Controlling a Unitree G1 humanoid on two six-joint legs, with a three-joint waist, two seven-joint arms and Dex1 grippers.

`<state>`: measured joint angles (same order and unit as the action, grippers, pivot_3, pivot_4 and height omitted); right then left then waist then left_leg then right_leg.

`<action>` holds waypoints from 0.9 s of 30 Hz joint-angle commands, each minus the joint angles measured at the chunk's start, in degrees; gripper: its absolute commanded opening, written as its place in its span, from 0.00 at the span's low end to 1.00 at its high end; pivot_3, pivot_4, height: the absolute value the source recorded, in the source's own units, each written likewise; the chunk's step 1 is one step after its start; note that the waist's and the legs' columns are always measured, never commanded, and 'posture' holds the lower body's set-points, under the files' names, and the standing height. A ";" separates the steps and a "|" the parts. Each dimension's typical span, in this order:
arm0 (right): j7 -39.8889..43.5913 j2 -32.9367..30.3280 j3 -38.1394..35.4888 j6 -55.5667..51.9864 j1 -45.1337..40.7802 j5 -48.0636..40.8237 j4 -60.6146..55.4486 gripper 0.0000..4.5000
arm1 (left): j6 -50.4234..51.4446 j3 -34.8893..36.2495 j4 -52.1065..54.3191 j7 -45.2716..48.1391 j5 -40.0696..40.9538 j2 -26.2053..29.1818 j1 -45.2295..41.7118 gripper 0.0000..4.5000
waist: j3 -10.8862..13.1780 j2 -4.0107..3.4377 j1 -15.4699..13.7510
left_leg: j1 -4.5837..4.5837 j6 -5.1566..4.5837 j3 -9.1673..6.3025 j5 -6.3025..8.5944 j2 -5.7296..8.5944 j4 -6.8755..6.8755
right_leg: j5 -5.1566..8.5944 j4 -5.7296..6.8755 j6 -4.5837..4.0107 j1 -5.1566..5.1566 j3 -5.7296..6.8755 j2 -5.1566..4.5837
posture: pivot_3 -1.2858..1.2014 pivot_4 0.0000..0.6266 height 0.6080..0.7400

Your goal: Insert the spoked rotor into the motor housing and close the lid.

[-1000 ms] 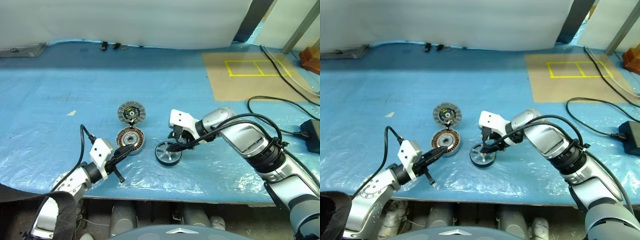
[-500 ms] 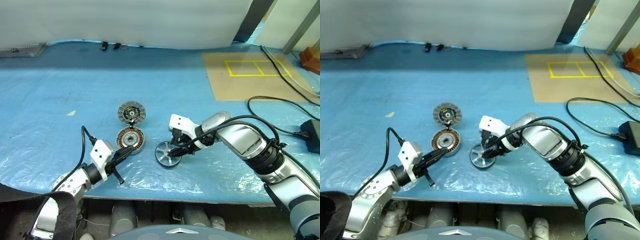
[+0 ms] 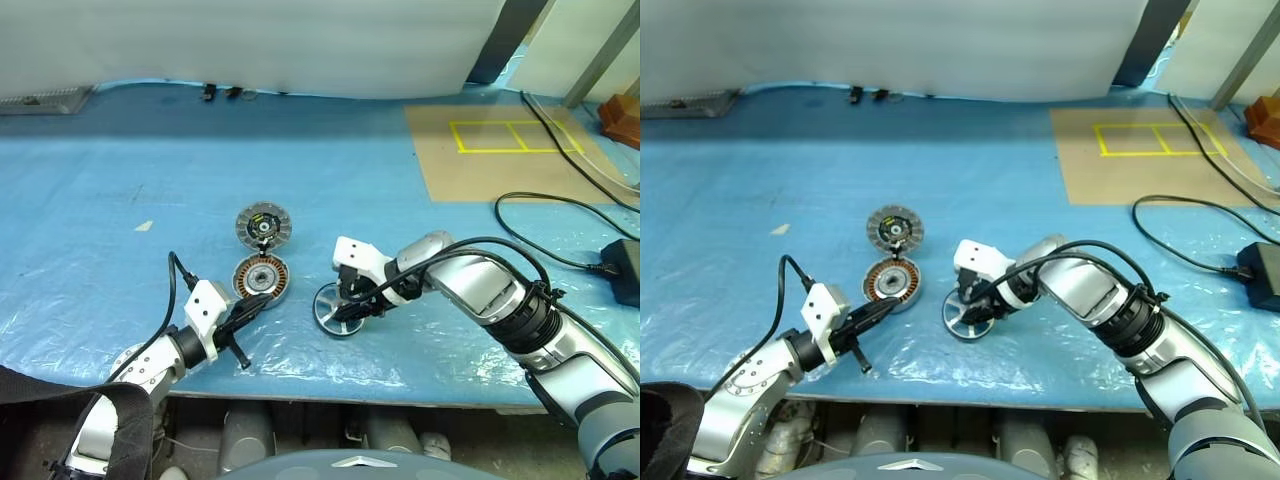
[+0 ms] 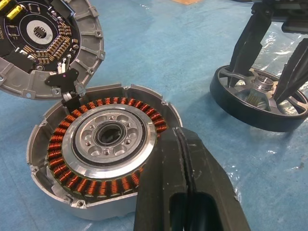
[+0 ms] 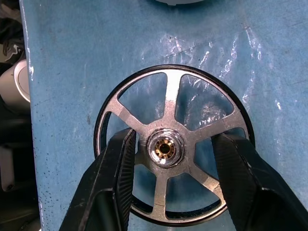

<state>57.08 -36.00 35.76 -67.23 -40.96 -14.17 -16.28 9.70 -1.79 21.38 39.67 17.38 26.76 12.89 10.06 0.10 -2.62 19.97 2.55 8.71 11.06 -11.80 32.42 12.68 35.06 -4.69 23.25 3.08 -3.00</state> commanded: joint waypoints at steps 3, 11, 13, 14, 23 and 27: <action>-0.19 -0.72 0.93 2.87 -0.27 0.45 -0.88 0.31 | -1.49 1.68 0.85 0.04 0.09 0.74 -0.61 0.00 | -0.02 0.02 0.06 | -0.09 0.00 0.00 0.01 -0.01 0.00 | 0.01 0.00 0.02 -0.17 0.00 0.00 | 0.52 0.24 1.00; 0.33 -0.29 -1.38 12.48 -0.91 2.00 0.93 0.28 | -3.06 5.69 2.08 -0.46 2.46 0.36 0.01 0.00 | -0.02 0.02 0.06 | -0.19 0.00 0.00 0.01 -0.01 0.14 | 0.21 0.16 0.37 -0.21 -0.03 0.00 | 0.52 0.24 1.00; 0.23 0.67 -2.92 16.49 -1.24 2.21 2.03 0.28 | -3.29 7.24 3.19 -0.64 3.48 0.27 1.01 0.00 | -0.03 0.02 0.09 | -0.16 0.00 0.01 0.01 -0.01 0.19 | 0.11 0.16 0.20 -0.11 -0.03 0.00 | 0.52 0.24 1.00; 0.09 1.31 -3.48 18.73 -1.80 2.54 2.87 0.28 | -3.35 7.90 3.68 -0.74 3.66 0.39 1.70 0.00 | -0.03 0.02 0.09 | -0.11 0.00 0.01 0.01 -0.01 0.20 | 0.01 0.16 0.03 -0.06 -0.03 0.00 | 0.52 0.24 1.00; 2.43 9.47 -5.34 24.33 -6.55 1.60 8.41 0.28 | -4.46 11.18 4.01 -0.23 3.86 1.16 5.77 0.00 | -0.02 0.03 0.03 | 0.01 -0.20 0.04 0.12 -0.01 0.17 | 0.00 0.16 0.00 0.12 -0.02 0.01 | 0.52 0.24 1.00; 2.34 12.61 -4.17 26.66 -8.00 3.89 13.41 0.28 | -4.95 11.44 4.14 -0.96 3.34 0.64 7.00 0.00 | -0.01 0.06 0.00 | 0.04 -0.23 0.03 0.14 0.01 0.25 | 0.00 0.16 0.00 0.09 -0.02 -0.02 | 0.52 0.24 1.00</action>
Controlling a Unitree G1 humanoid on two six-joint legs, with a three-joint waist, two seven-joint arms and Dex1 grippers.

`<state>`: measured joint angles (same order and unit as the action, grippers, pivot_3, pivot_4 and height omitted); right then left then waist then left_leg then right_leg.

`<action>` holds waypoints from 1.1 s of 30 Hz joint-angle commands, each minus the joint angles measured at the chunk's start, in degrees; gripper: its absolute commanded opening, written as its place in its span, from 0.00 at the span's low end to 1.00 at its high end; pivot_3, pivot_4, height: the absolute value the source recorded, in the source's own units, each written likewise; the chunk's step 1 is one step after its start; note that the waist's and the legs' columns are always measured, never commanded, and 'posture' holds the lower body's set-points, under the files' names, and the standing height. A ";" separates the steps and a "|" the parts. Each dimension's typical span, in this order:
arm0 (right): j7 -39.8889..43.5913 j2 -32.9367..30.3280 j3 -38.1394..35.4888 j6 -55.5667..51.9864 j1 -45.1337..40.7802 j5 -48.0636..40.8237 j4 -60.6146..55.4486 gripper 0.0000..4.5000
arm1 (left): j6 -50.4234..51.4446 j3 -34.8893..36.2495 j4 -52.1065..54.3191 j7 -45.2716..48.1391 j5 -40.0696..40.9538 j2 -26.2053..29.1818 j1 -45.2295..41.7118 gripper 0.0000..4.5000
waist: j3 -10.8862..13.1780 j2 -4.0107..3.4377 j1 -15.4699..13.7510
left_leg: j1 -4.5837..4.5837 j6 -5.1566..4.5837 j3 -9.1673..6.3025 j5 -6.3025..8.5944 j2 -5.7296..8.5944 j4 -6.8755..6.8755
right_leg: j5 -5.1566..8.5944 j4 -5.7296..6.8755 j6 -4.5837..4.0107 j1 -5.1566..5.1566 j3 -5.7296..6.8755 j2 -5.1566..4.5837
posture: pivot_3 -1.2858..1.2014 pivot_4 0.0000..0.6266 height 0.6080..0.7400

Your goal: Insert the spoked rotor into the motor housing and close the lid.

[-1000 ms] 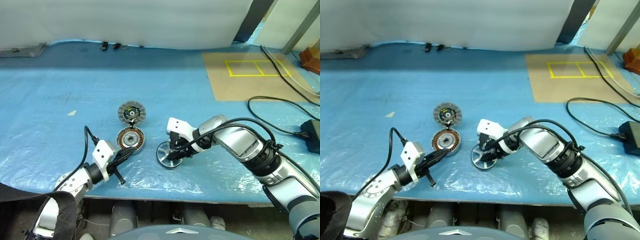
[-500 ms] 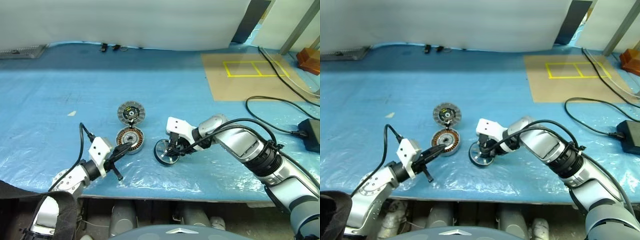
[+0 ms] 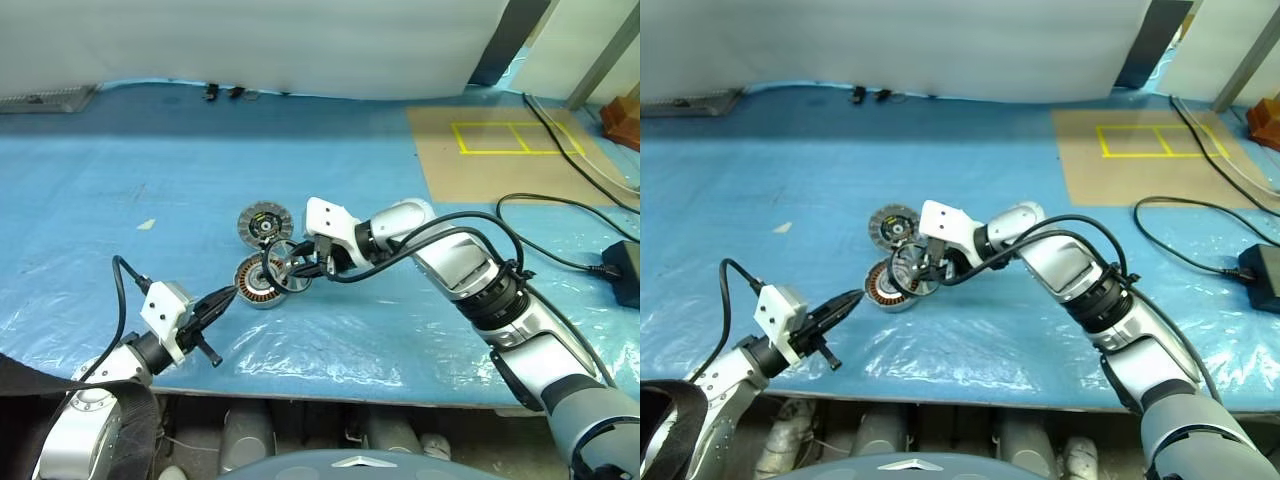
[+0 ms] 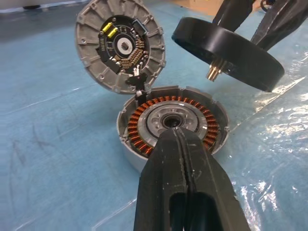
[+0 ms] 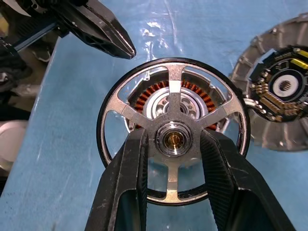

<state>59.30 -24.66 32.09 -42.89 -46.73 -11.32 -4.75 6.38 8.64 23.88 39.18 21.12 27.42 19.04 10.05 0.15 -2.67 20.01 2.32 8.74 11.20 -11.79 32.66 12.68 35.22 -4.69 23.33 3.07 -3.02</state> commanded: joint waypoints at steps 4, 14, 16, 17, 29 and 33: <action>-0.52 4.05 0.16 4.39 -3.12 2.99 5.66 0.28 | -2.47 0.73 1.47 -1.42 -1.14 -0.82 1.62 0.00 | 0.01 0.01 0.15 | -0.01 0.00 0.00 0.00 -0.03 -0.01 | 0.00 0.02 0.00 0.02 0.00 0.02 | 0.52 0.24 1.00; -1.24 10.32 0.26 7.90 -4.87 6.42 12.11 0.28 | -2.94 -0.67 1.79 -2.75 -2.61 -2.14 2.15 0.00 | 0.01 0.01 0.24 | -0.02 0.01 -0.01 0.00 -0.04 -0.03 | 0.00 0.03 0.00 0.03 0.00 0.03 | 0.52 0.24 1.00; -1.43 11.05 0.31 8.39 -4.87 7.00 12.93 0.28 | -2.73 -0.82 1.92 -2.89 -2.60 -2.06 1.89 0.00 | 0.01 0.01 0.25 | -0.02 0.01 -0.01 0.00 -0.04 -0.02 | 0.00 0.03 0.00 0.03 0.00 0.03 | 0.52 0.24 1.00; -1.46 11.30 0.50 8.70 -4.82 7.39 13.29 0.28 | -2.68 -0.89 1.85 -2.92 -2.60 -2.01 1.69 0.00 | 0.01 0.01 0.26 | -0.02 0.01 0.00 0.00 -0.04 -0.02 | 0.00 0.03 0.00 0.03 0.00 0.03 | 0.52 0.24 1.00; 2.85 10.38 0.75 5.04 -6.53 7.69 7.97 0.28 | -2.02 -1.78 1.68 -2.89 -2.56 -1.57 0.21 0.00 | 0.01 0.00 0.22 | -0.01 0.01 -0.02 0.00 -0.04 -0.03 | 0.00 0.04 -0.01 0.04 0.00 0.03 | 0.52 0.24 1.00; 3.66 10.33 0.42 3.71 -7.74 7.57 7.24 0.28 | -2.02 -1.65 1.80 -2.80 -2.46 -1.51 0.43 0.00 | 0.01 0.00 0.27 | -0.02 0.01 -0.02 0.00 -0.04 -0.03 | 0.00 0.05 0.00 0.04 0.00 0.03 | 0.52 0.24 1.00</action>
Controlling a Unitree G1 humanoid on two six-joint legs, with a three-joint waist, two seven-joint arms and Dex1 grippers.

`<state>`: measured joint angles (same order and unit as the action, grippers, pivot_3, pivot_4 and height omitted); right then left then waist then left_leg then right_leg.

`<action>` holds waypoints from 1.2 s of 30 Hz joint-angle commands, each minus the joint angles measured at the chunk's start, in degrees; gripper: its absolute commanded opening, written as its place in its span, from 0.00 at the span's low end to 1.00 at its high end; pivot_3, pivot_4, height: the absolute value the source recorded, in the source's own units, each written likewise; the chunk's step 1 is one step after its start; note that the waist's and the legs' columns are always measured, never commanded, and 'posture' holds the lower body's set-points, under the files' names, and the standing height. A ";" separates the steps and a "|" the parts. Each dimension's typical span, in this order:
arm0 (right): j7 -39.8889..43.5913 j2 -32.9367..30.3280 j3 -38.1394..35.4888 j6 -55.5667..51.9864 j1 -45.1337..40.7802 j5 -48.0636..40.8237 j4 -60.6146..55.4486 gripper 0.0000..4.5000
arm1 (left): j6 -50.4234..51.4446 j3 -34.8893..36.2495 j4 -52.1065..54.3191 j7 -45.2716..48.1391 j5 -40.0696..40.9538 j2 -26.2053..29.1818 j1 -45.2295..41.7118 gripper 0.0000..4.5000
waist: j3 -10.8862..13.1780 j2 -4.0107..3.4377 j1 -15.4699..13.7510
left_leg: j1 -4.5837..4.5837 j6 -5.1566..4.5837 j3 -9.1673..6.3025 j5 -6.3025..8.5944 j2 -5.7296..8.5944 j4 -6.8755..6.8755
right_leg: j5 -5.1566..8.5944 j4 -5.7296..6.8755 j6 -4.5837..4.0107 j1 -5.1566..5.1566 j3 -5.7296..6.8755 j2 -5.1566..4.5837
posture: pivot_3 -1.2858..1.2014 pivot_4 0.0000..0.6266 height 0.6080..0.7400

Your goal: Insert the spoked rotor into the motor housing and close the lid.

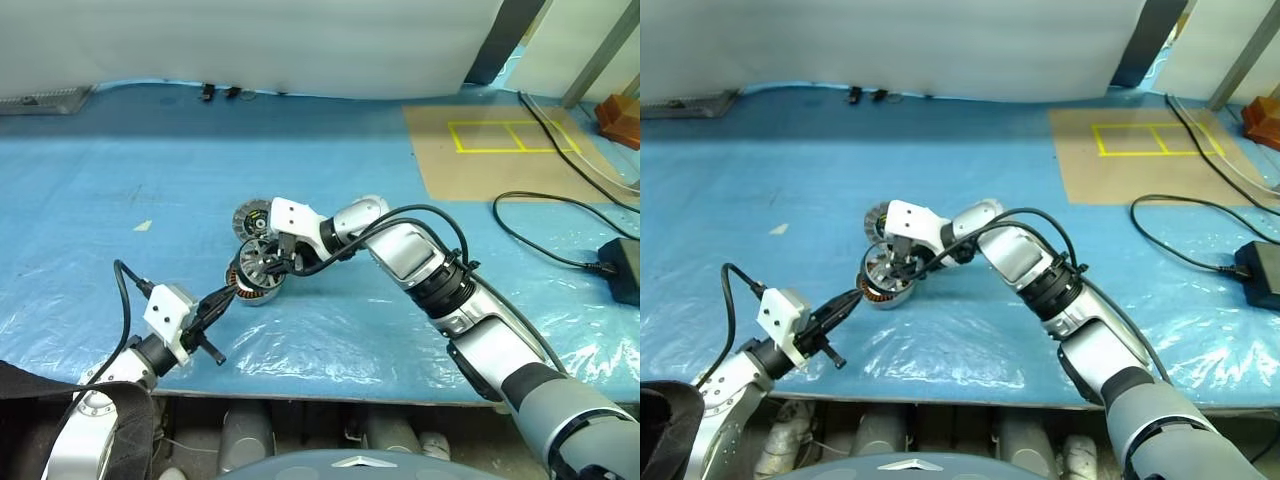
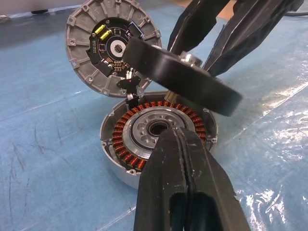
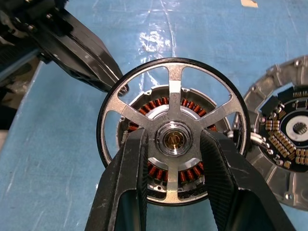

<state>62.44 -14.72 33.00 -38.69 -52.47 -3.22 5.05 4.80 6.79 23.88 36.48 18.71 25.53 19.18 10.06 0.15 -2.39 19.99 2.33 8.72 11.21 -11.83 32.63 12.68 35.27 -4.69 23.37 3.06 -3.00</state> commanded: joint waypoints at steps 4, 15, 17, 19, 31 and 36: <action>-0.56 1.87 -1.01 -0.49 -2.72 -0.37 -0.90 0.28 | -0.42 0.14 1.60 -0.05 -0.10 0.44 0.13 0.00 | 0.00 0.00 -0.03 | 0.00 0.00 0.01 0.00 0.00 0.00 | 0.00 0.00 0.00 0.00 0.00 0.00 | 0.52 0.24 1.00; -3.11 4.23 0.77 2.58 -0.38 2.14 4.73 0.28 | -0.39 0.32 1.56 -0.18 -0.26 0.55 0.10 0.00 | 0.00 0.00 -0.01 | 0.01 0.01 0.01 0.00 0.00 -0.01 | 0.00 0.00 0.00 0.01 0.00 0.00 | 0.52 0.24 1.00; -2.82 4.07 1.10 2.40 -0.04 2.39 4.90 0.28 | -0.40 0.35 1.59 -0.25 -0.26 0.53 0.12 0.00 | 0.00 0.00 -0.02 | 0.01 0.01 0.00 0.00 0.00 0.00 | 0.00 0.00 0.00 0.01 0.00 0.00 | 0.52 0.24 1.00; -2.24 3.89 1.37 2.38 0.28 2.33 4.55 0.28 | -0.45 0.39 1.53 -0.34 -0.35 0.51 0.13 0.00 | 0.00 -0.01 -0.01 | 0.01 0.01 0.00 0.00 0.00 0.00 | 0.00 0.00 0.00 0.01 0.00 0.00 | 0.52 0.24 1.00; -1.33 3.66 4.09 2.66 2.53 3.77 4.00 0.28 | -0.48 0.25 1.49 -0.46 -0.45 0.51 0.32 0.00 | 0.00 0.00 0.07 | -0.03 0.01 0.00 0.00 0.00 0.00 | 0.00 0.01 0.00 -0.02 0.00 0.00 | 0.52 0.24 1.00; -2.91 4.62 3.25 5.58 2.44 4.71 5.67 0.65 | -0.36 0.33 1.24 -0.32 -0.38 0.75 -0.14 0.00 | 0.00 0.00 0.03 | -0.04 0.01 0.00 0.00 -0.01 0.00 | 0.00 0.03 0.00 -0.02 0.00 -0.01 | 0.52 0.24 1.00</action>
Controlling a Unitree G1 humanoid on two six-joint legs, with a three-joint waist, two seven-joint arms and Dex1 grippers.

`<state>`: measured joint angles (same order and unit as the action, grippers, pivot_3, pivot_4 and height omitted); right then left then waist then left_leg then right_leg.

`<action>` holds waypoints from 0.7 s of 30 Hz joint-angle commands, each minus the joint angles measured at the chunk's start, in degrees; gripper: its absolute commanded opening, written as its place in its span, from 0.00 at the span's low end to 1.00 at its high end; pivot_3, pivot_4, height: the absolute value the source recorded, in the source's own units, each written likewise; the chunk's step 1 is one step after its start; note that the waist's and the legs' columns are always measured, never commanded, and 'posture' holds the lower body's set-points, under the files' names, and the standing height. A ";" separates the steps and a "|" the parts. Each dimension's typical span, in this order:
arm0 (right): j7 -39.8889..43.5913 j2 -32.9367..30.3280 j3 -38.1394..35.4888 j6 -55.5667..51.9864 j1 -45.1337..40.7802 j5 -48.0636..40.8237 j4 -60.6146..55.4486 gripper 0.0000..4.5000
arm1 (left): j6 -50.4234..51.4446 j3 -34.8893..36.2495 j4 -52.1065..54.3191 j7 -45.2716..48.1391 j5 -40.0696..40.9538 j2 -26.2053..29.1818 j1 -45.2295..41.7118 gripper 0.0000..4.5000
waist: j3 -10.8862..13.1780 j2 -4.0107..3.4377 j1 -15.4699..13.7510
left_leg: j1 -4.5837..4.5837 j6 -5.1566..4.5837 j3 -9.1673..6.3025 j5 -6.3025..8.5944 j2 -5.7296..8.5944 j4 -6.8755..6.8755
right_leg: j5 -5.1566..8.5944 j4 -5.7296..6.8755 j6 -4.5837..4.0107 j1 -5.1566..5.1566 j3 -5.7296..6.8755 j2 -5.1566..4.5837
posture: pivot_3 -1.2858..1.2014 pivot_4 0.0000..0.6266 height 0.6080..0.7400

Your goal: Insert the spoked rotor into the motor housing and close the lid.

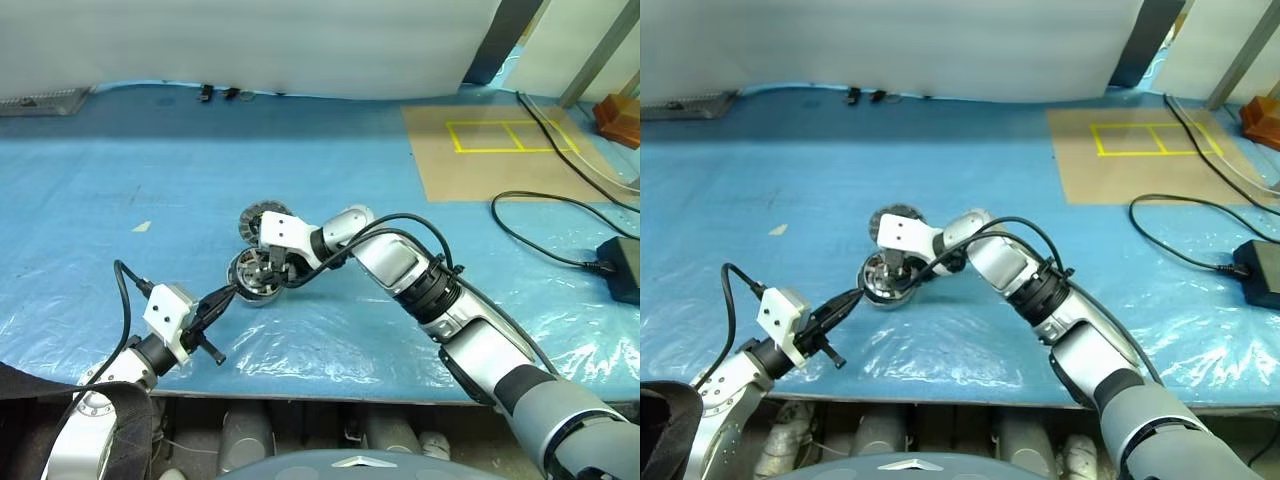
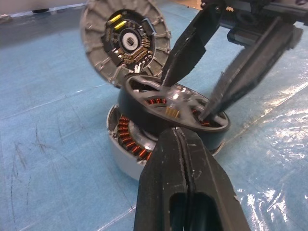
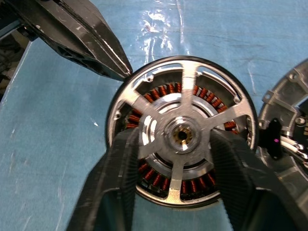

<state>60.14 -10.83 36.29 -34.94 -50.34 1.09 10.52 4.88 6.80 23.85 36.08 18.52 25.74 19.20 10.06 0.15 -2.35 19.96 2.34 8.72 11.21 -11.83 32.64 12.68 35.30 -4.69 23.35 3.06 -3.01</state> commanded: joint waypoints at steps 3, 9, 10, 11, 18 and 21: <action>-2.24 2.16 -2.03 3.23 -0.44 0.02 1.12 0.88 | -0.36 -0.34 1.15 0.58 -0.26 0.79 -0.28 0.00 | 0.00 0.00 -0.02 | 0.02 0.00 0.00 0.00 0.01 0.01 | 0.00 -0.01 0.00 0.01 0.00 -0.01 | 0.52 0.24 1.00; -0.75 3.18 -7.85 2.54 -2.18 -4.52 -0.64 0.96 | -0.32 0.13 0.66 0.89 -0.03 1.16 -0.63 0.00 | 0.01 0.00 -0.02 | 0.04 0.00 0.00 0.00 0.00 0.00 | 0.00 0.00 0.00 0.04 0.00 -0.01 | 0.52 0.24 1.00; -0.75 3.44 -8.91 2.10 -2.41 -5.30 -0.61 0.91 | -0.32 0.22 0.56 0.94 0.00 1.28 -0.69 0.00 | 0.00 0.00 -0.01 | 0.03 0.00 0.00 0.00 0.00 0.00 | 0.00 0.00 0.00 0.03 0.00 -0.01 | 0.52 0.24 1.00; -0.89 3.76 -9.82 1.63 -2.52 -6.01 -0.56 0.87 | -0.33 0.27 0.50 0.95 0.03 1.36 -0.73 0.00 | 0.00 0.00 -0.01 | 0.03 0.00 0.00 0.00 0.01 0.00 | 0.00 0.00 0.00 0.03 0.00 0.00 | 0.52 0.24 1.00; -2.32 6.18 -10.35 5.46 0.55 -6.46 1.29 0.34 | -0.89 0.91 -0.07 0.79 0.18 1.43 -1.41 0.00 | 0.00 0.00 0.05 | 0.03 0.00 0.00 0.00 0.00 -0.02 | 0.00 0.00 -0.01 0.05 0.00 0.00 | 0.52 0.24 1.00; -3.62 7.57 -10.26 6.56 2.03 -6.19 2.51 0.09 | -1.34 1.69 -0.30 0.52 0.30 1.29 -1.39 0.00 | 0.01 0.00 0.02 | 0.04 0.00 0.01 0.00 0.00 -0.02 | 0.00 -0.01 -0.01 0.05 0.00 0.00 | 0.52 0.24 1.00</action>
<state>57.36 -4.34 26.26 -29.90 -48.34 -4.67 13.00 4.79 7.08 22.95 36.87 18.60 26.84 18.00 10.06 0.15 -2.33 20.00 2.34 8.72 11.20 -11.82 32.61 12.68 35.29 -4.70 23.41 3.06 -3.01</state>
